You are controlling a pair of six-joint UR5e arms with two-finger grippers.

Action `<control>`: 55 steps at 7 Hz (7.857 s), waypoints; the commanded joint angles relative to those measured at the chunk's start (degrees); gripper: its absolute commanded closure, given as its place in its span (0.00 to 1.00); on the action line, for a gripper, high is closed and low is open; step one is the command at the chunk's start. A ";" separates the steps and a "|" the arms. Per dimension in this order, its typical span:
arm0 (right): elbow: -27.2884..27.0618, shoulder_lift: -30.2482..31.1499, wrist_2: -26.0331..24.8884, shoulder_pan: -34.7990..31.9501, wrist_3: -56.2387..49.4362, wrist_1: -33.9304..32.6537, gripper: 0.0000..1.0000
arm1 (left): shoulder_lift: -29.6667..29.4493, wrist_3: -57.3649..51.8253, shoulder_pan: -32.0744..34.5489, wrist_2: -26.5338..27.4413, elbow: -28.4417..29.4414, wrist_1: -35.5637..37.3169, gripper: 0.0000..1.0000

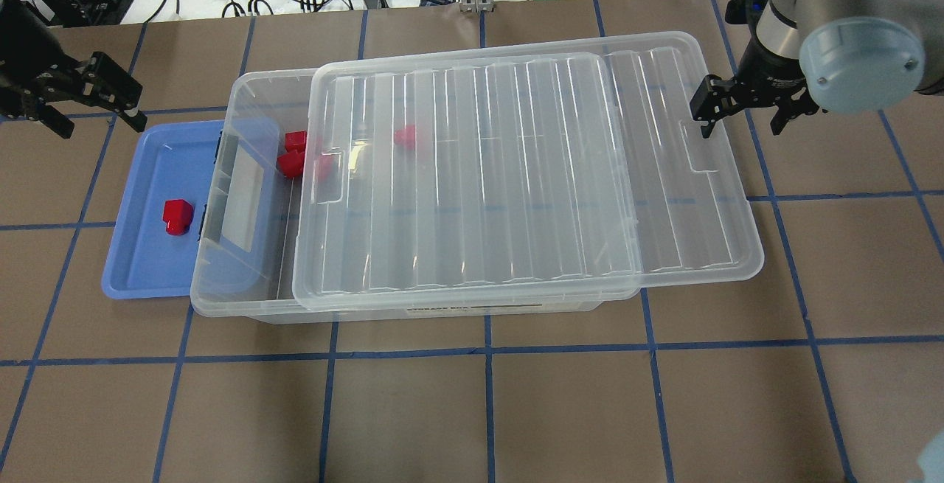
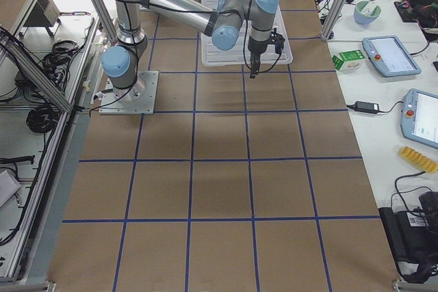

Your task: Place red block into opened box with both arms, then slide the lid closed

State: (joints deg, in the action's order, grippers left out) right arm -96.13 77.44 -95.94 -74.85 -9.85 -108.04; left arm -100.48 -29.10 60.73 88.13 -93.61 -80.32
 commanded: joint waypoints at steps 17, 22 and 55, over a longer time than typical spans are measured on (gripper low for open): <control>9.02 11.50 4.36 -20.35 12.85 16.98 0.00 | -3.79 -1.93 4.72 0.81 5.92 -2.62 1.00; 9.55 11.68 4.45 -19.55 13.02 16.98 0.00 | -0.24 23.38 24.25 0.64 -1.27 -3.99 1.00; -6.53 7.37 4.36 -2.28 4.09 5.29 0.02 | 9.60 29.71 31.73 2.66 6.78 -11.44 0.00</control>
State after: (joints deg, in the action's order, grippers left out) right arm -102.71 84.88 -91.66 -72.84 -11.44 -102.68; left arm -91.00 0.60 92.44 90.79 -86.90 -91.83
